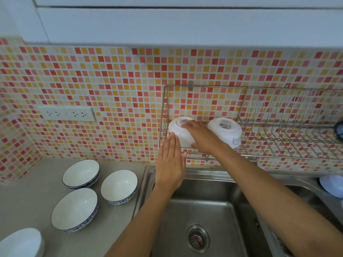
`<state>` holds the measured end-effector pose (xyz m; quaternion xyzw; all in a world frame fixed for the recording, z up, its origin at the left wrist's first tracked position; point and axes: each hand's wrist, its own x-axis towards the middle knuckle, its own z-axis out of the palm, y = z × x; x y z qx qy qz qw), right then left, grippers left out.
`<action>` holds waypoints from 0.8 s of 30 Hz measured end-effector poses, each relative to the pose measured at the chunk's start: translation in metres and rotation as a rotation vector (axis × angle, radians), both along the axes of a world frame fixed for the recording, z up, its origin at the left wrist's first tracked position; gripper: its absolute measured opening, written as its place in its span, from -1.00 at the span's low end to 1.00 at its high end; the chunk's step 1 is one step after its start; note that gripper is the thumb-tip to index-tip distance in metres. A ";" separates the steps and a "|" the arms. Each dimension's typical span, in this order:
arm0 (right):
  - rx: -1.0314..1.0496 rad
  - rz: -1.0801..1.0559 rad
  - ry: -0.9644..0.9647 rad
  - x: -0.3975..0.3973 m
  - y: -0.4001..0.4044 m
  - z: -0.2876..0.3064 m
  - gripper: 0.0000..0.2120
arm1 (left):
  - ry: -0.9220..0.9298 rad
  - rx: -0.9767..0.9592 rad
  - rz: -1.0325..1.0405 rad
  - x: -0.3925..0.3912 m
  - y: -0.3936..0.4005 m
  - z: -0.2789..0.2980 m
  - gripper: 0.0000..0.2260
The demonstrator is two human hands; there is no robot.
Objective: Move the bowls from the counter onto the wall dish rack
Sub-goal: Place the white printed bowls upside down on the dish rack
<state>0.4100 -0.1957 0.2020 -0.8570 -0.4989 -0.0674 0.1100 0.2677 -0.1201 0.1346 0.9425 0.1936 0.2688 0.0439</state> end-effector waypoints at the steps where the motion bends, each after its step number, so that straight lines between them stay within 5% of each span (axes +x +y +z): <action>1: 0.035 0.002 0.060 0.002 -0.002 -0.003 -0.23 | 0.002 -0.001 -0.007 0.000 0.000 0.000 -0.48; 4: 0.275 -0.052 0.210 0.005 -0.021 -0.009 -0.34 | 0.008 -0.012 -0.025 -0.001 0.000 0.002 -0.46; 7: 0.402 -0.217 0.076 0.006 -0.051 -0.013 -0.45 | 0.031 -0.083 -0.026 0.001 0.000 0.006 -0.39; 13: 0.171 -0.546 0.022 0.019 -0.099 -0.026 -0.33 | 0.148 -0.081 -0.053 0.028 0.006 0.023 -0.36; 24: 0.069 -0.610 -0.005 0.017 -0.094 -0.030 -0.32 | 0.216 -0.010 0.025 0.041 0.009 0.024 -0.37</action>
